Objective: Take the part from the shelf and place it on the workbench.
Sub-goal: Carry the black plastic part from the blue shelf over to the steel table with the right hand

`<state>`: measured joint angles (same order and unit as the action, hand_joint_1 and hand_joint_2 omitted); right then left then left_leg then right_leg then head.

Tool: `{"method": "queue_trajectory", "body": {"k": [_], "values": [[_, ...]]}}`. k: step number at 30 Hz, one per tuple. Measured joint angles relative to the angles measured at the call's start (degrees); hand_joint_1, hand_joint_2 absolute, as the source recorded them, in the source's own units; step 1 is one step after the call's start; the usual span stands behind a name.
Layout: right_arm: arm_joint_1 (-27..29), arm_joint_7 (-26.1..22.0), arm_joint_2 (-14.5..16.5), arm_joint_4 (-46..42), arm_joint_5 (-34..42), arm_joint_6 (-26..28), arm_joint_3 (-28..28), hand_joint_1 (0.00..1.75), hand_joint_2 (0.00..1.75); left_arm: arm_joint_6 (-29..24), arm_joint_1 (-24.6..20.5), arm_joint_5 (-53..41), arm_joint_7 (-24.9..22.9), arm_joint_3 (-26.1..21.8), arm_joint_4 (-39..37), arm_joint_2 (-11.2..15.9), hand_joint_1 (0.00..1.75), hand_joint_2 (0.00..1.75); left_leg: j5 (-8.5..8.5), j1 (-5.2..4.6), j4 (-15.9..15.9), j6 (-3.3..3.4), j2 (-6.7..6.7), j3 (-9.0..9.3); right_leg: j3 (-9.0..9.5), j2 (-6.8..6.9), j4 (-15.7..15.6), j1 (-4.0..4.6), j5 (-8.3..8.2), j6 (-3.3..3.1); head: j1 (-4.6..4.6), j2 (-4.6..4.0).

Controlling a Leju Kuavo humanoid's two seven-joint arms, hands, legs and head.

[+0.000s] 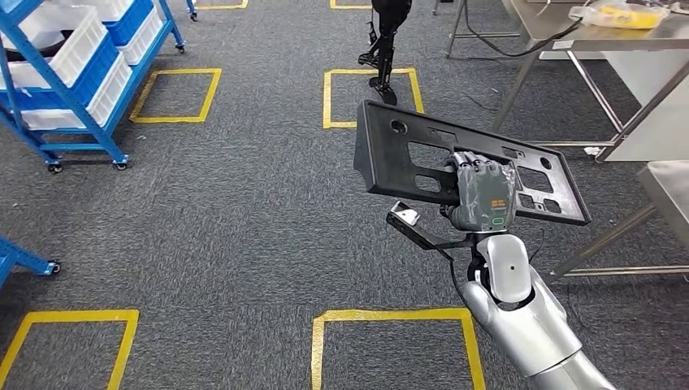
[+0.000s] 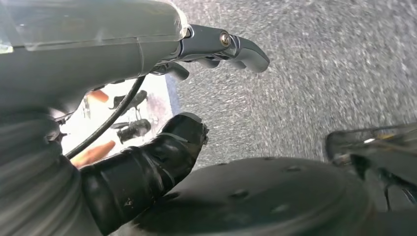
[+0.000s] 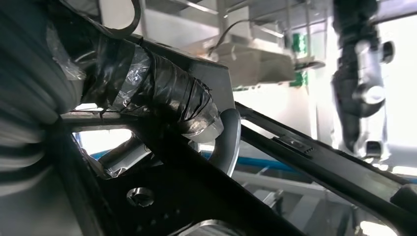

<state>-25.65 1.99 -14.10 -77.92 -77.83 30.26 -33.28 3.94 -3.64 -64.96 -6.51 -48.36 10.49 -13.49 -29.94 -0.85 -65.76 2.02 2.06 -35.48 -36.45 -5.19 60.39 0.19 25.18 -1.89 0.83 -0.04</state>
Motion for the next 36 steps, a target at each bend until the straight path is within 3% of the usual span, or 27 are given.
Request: {"method": "queue_trajectory", "body": {"k": [1, 3, 5, 7, 9, 11, 12, 13, 15, 17, 18, 20, 22, 25, 26, 27, 28, 29, 31, 32, 34, 36], "values": [[-0.1, -0.01, 0.0, -0.18, 0.0, -0.01, 0.0, 1.75, 1.75, 0.05, 0.06, 0.0, 0.0, -0.12, 0.0, -0.07, 0.0, 1.75, 1.5, -0.08, 3.59, 0.4, 1.17, 1.52, -0.01, -0.57, 0.03, 0.04, -0.04, 0.06, 0.01, 0.0], [-0.23, -0.03, -0.05, -0.38, 0.0, -0.03, 0.0, 1.75, 1.75, 0.12, 0.05, 0.0, 0.0, -0.34, 0.0, -0.18, 0.0, 1.75, 2.27, -0.17, 6.77, 0.79, 2.51, 2.83, -0.38, -1.63, -0.05, -0.21, -0.3, 0.47, 0.03, 0.0], [-0.17, 0.0, -0.31, -0.48, -0.01, -0.04, 0.01, 1.75, 1.75, 0.14, -0.07, -0.01, 0.0, -0.51, 0.0, -0.31, 0.0, 1.75, 2.67, -0.11, 7.71, 0.95, 1.46, 3.22, -0.68, -2.42, -0.2, -0.47, -0.62, 1.07, 0.01, 0.0], [-0.08, 0.21, -0.67, -0.74, -0.26, -0.07, 0.01, 1.75, 1.75, 0.15, -0.04, -0.08, -0.02, -0.6, 0.0, -0.48, 0.0, 1.75, 3.29, 0.08, 8.98, 1.25, 0.05, 3.83, -1.4, -0.13, 1.34, -0.26, 0.55, 1.55, 0.03, 0.0], [0.01, 0.81, -0.9, -1.14, -1.32, -0.04, 0.01, 1.75, 1.75, 0.16, 0.11, -0.27, -0.11, -0.63, 0.0, -0.58, 0.0, 1.75, 3.57, 0.16, 9.61, 1.42, -1.4, 4.12, -4.05, 3.41, 7.05, -0.3, 3.95, 2.13, 0.07, 0.0], [0.38, 1.86, -1.05, -1.34, -3.38, 0.03, 0.01, 1.75, 1.75, 0.17, 0.24, -0.51, -0.29, -0.66, 0.0, -0.58, 0.0, 1.75, 3.48, 0.17, 9.58, 1.4, -2.84, 4.07, -7.13, 4.64, 13.51, -0.92, 6.58, 2.87, 0.09, 0.0], [0.65, 2.64, -1.15, -1.36, -4.87, 0.07, 0.01, 1.75, 1.75, 0.17, 0.25, -0.61, -0.41, -0.66, 0.0, -0.58, 0.0, 1.75, 3.36, 0.21, 9.5, 1.3, -3.55, 4.07, -7.58, 4.89, 14.49, -1.28, 6.45, 3.22, 0.08, 0.0], [0.85, 3.66, -1.29, -1.39, -6.6, 0.07, 0.01, 1.75, 1.75, 0.18, 0.25, -0.73, -0.55, -0.66, 0.0, -0.58, 0.0, 1.75, 3.19, 0.28, 9.36, 1.11, -4.23, 4.07, -6.84, 5.19, 13.16, -1.6, 5.28, 3.55, 0.08, 0.0], [0.89, 6.44, -1.85, -1.57, -9.85, 0.03, -0.1, 1.75, 1.75, 0.2, 0.23, -0.98, -0.8, -0.66, 0.01, -0.55, 0.0, 1.75, 2.62, 0.41, 8.77, 0.5, -5.46, 4.08, -2.92, 6.79, 5.93, -1.95, 1.99, 4.08, 0.07, 0.0], [0.47, 9.48, -2.66, -1.85, -11.41, -0.13, -0.53, 1.75, 1.75, 0.2, 0.25, -1.17, -0.94, -0.66, 0.02, -0.47, 0.0, 1.75, 1.95, 0.25, 8.08, -0.27, -6.29, 4.08, -0.14, 7.99, 0.65, -1.73, 0.45, 3.75, 0.05, 0.0], [0.13, 11.17, -3.25, -1.96, -11.62, -0.33, -1.06, 1.75, 1.75, 0.2, 0.26, -1.2, -0.98, -0.66, 0.03, -0.42, 0.0, 1.75, 1.72, 0.12, 7.96, -0.6, -6.63, 4.12, 0.1, 7.99, 0.05, -1.54, 0.56, 3.32, 0.03, 0.0], [-0.78, 14.37, -4.67, -2.08, -11.73, -0.95, -2.96, 1.75, 1.75, 0.19, 0.27, -1.25, -1.05, -0.66, 0.04, -0.38, 0.0, 1.75, 1.42, 0.06, 7.98, -1.15, -7.39, 4.35, 0.01, 6.74, 0.07, -1.51, 0.46, 2.4, -0.01, 0.0], [-1.75, 16.56, -5.91, -2.22, -11.78, -1.58, -5.26, 1.75, 1.75, 0.18, 0.24, -1.29, -1.11, -0.67, 0.04, -0.37, 0.0, 1.75, 0.0, 0.25, 6.41, -1.66, -6.31, 3.93, 0.14, 5.73, -0.23, -1.69, 0.29, 1.62, -0.03, 0.0], [-3.08, 18.18, -6.97, -2.32, -11.8, -2.32, -7.7, 1.75, 1.75, 0.17, 0.13, -1.27, -1.11, -0.68, 0.04, -0.37, 0.0, 1.75, -5.26, 0.41, -3.52, -1.91, -2.84, -0.58, 0.17, 4.35, -0.39, -1.46, 0.14, 0.77, -0.03, 0.0], [-3.29, 18.46, -7.17, -2.31, -11.8, -2.45, -8.28, 1.75, 1.75, 0.17, 0.12, -1.26, -1.11, -0.68, 0.04, -0.37, 0.0, 1.75, -6.43, 0.39, -7.04, -1.81, -2.44, -2.33, 0.13, 3.74, -0.36, -1.22, 0.14, 0.66, -0.02, 0.0], [-3.36, 18.61, -7.34, -2.31, -11.8, -2.52, -8.74, 1.75, 1.75, 0.17, 0.1, -1.25, -1.11, -0.68, 0.04, -0.37, 0.0, 1.75, -6.49, 0.36, -8.87, -1.61, -2.27, -3.34, 0.13, 3.05, -0.32, -1.0, 0.14, 0.61, -0.02, 0.0], [-3.38, 18.68, -7.48, -2.3, -11.8, -2.56, -9.06, 1.75, 1.75, 0.17, 0.09, -1.25, -1.13, -0.68, 0.04, -0.37, 0.0, 1.75, -5.42, 0.32, -8.53, -1.34, -2.09, -3.38, 0.15, 2.32, -0.24, -0.82, 0.15, 0.59, -0.02, 0.0], [-3.41, 18.7, -7.58, -2.3, -11.8, -2.58, -9.28, 1.75, 1.75, 0.18, 0.09, -1.26, -1.15, -0.68, 0.04, -0.38, 0.0, 1.75, -3.38, 0.29, -5.93, -1.01, -1.75, -2.37, 0.19, 1.58, -0.16, -0.7, 0.16, 0.58, -0.02, 0.0], [-3.51, 18.66, -7.73, -2.3, -11.8, -2.59, -9.42, 1.75, 1.75, 0.2, 0.12, -1.34, -1.27, -0.69, 0.04, -0.42, 0.0, 1.75, 0.69, 0.31, 1.92, -0.39, 0.34, 0.92, 0.16, 0.24, -0.04, -0.6, 0.15, 0.63, -0.01, 0.0], [-3.56, 18.56, -7.78, -2.31, -11.81, -2.62, -9.43, 1.75, 1.75, 0.22, 0.14, -1.49, -1.39, -0.69, 0.03, -0.47, 0.0, 1.75, 1.72, 0.34, 4.83, -0.19, 1.3, 2.19, 0.01, -0.38, -0.02, -0.63, 0.05, 0.79, -0.01, 0.0], [-3.52, 18.18, -7.88, -2.32, -11.81, -2.7, -9.43, 1.75, 1.75, 0.2, 0.12, -2.01, -1.86, -0.7, 0.02, -0.57, 0.0, 1.75, 1.94, 0.27, 6.84, 0.02, 1.88, 3.12, -0.38, -1.57, -0.17, -0.87, -0.3, 1.38, -0.02, 0.0], [-3.33, 17.74, -8.14, -2.33, -11.8, -2.74, -9.43, 1.75, 1.75, 0.08, -0.01, -2.75, -2.51, -0.67, 0.02, -0.73, 0.0, 1.75, 2.42, 0.29, 7.8, 0.45, 0.58, 3.49, -0.62, -2.15, -0.38, -0.95, -0.53, 2.08, -0.02, 0.0]]}}
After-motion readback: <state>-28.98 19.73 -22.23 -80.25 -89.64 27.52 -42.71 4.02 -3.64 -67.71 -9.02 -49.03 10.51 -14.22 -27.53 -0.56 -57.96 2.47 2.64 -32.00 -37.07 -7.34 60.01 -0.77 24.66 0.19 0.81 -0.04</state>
